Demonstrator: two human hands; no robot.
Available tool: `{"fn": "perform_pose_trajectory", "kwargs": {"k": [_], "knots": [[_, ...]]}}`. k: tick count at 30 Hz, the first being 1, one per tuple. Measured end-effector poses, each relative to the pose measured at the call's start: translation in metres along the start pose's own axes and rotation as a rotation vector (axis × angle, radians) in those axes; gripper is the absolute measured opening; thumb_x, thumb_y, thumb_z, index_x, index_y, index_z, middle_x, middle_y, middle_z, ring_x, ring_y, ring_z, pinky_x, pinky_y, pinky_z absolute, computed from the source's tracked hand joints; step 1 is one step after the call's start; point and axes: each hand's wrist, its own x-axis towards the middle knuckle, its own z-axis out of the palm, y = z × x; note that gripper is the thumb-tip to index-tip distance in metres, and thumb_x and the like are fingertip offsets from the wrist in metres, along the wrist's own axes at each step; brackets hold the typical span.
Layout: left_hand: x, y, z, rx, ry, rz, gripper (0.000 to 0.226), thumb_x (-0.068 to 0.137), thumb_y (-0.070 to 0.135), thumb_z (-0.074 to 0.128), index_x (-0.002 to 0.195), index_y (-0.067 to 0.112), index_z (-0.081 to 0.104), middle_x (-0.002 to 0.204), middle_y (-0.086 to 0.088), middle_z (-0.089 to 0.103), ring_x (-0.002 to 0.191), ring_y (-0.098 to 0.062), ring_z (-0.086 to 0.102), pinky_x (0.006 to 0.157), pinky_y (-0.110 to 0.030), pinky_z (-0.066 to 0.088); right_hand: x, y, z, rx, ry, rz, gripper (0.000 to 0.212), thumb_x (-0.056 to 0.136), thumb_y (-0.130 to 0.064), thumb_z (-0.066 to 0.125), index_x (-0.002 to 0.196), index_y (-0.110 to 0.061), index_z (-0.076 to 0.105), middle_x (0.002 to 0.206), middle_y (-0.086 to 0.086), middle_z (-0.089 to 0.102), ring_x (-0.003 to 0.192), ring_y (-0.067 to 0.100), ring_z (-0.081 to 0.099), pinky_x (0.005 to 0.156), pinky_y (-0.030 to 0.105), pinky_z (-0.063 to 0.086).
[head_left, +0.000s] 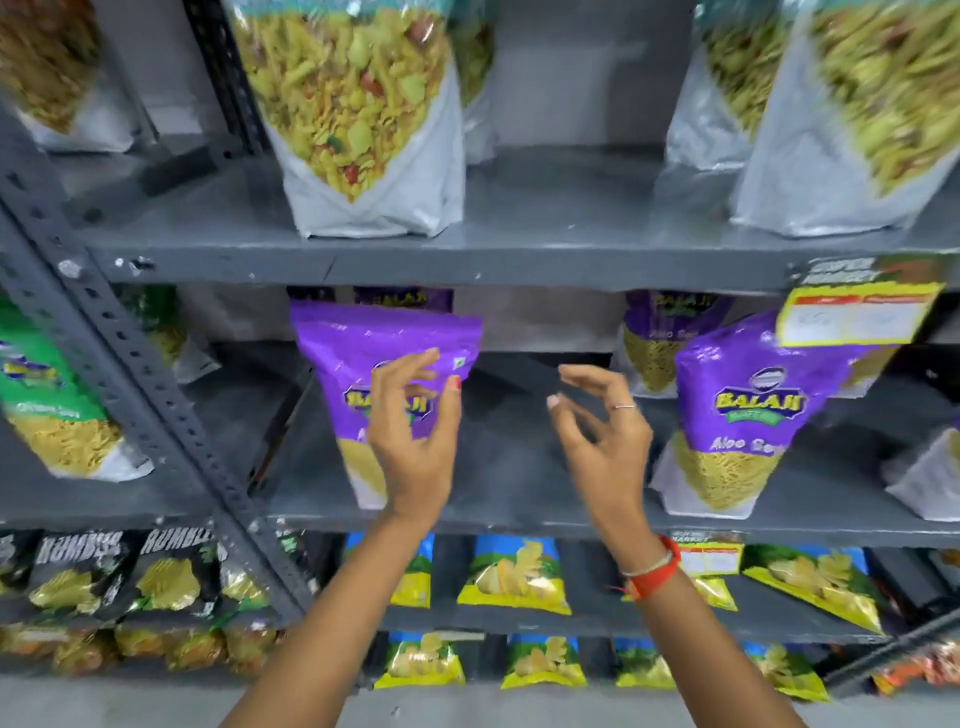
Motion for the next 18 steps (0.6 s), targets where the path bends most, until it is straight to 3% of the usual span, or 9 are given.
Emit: {"fn": "perform_pose_trajectory", "kwargs": {"k": [4, 6, 8, 11, 14, 16, 18], "knots": [[0.027, 0.074, 0.072, -0.216, -0.137, 0.084, 0.02, 0.084, 0.013, 0.056, 0.104, 0.013, 0.054, 0.101, 0.001, 0.055, 0.086, -0.013, 0.057, 0.076, -0.014, 0.045, 0.051, -0.049, -0.064, -0.014, 0.283, -0.182, 0.025, 0.081, 0.003, 0.058, 0.091, -0.021, 0.06, 0.09, -0.003, 0.063, 0.084, -0.002, 0.059, 0.076, 0.018, 0.051], [0.044, 0.103, 0.108, -0.281, -0.223, 0.072, 0.024, 0.085, 0.017, 0.057, 0.109, 0.016, 0.053, 0.107, -0.003, 0.055, 0.095, -0.011, 0.056, 0.081, -0.016, 0.045, 0.081, -0.068, -0.1, -0.022, 0.441, -0.246, 0.022, 0.08, 0.0, 0.057, 0.091, -0.019, 0.06, 0.086, -0.005, 0.061, 0.081, 0.0, 0.057, 0.076, 0.021, 0.05], [0.062, 0.125, 0.146, -0.322, -0.349, -0.059, 0.036, 0.085, 0.022, 0.058, 0.12, 0.018, 0.047, 0.122, -0.003, 0.051, 0.112, -0.013, 0.052, 0.092, -0.023, 0.045, 0.111, -0.082, -0.135, -0.044, 0.537, -0.276, 0.026, 0.076, -0.006, 0.057, 0.091, -0.027, 0.058, 0.09, -0.005, 0.059, 0.084, 0.003, 0.056, 0.078, 0.028, 0.05], [0.085, 0.134, 0.2, -0.353, -0.581, -0.388, 0.068, 0.084, 0.037, 0.059, 0.138, 0.018, 0.022, 0.145, -0.008, 0.035, 0.131, -0.019, 0.037, 0.111, -0.036, 0.031, 0.147, -0.091, -0.177, -0.207, 0.469, -0.211, 0.046, 0.067, -0.021, 0.066, 0.11, -0.028, 0.051, 0.109, -0.003, 0.052, 0.1, 0.012, 0.051, 0.091, 0.04, 0.046], [0.092, 0.129, 0.232, -0.395, -0.736, -0.57, 0.096, 0.068, 0.064, 0.061, 0.14, 0.028, 0.009, 0.15, -0.004, 0.03, 0.135, -0.022, 0.034, 0.114, -0.051, 0.026, 0.172, -0.098, -0.198, -0.286, 0.271, -0.005, 0.079, 0.067, -0.029, 0.074, 0.133, -0.012, 0.034, 0.132, 0.009, 0.044, 0.122, 0.021, 0.044, 0.098, 0.033, 0.038], [0.089, 0.126, 0.242, -0.394, -0.766, -0.555, 0.087, 0.073, 0.059, 0.06, 0.139, 0.03, 0.012, 0.15, -0.002, 0.031, 0.135, -0.022, 0.034, 0.115, -0.051, 0.026, 0.181, -0.103, -0.204, -0.232, 0.1, 0.119, 0.079, 0.076, -0.026, 0.071, 0.139, -0.013, 0.026, 0.14, 0.012, 0.039, 0.13, 0.023, 0.039, 0.098, 0.033, 0.038], [0.087, 0.13, 0.246, -0.405, -0.771, -0.534, 0.078, 0.079, 0.048, 0.059, 0.139, 0.023, 0.017, 0.147, -0.003, 0.037, 0.132, -0.021, 0.039, 0.114, -0.049, 0.028, 0.185, -0.104, -0.206, -0.255, 0.001, 0.142, 0.076, 0.078, -0.026, 0.07, 0.14, -0.015, 0.027, 0.134, 0.007, 0.044, 0.128, 0.022, 0.042, 0.102, 0.038, 0.041]]}}
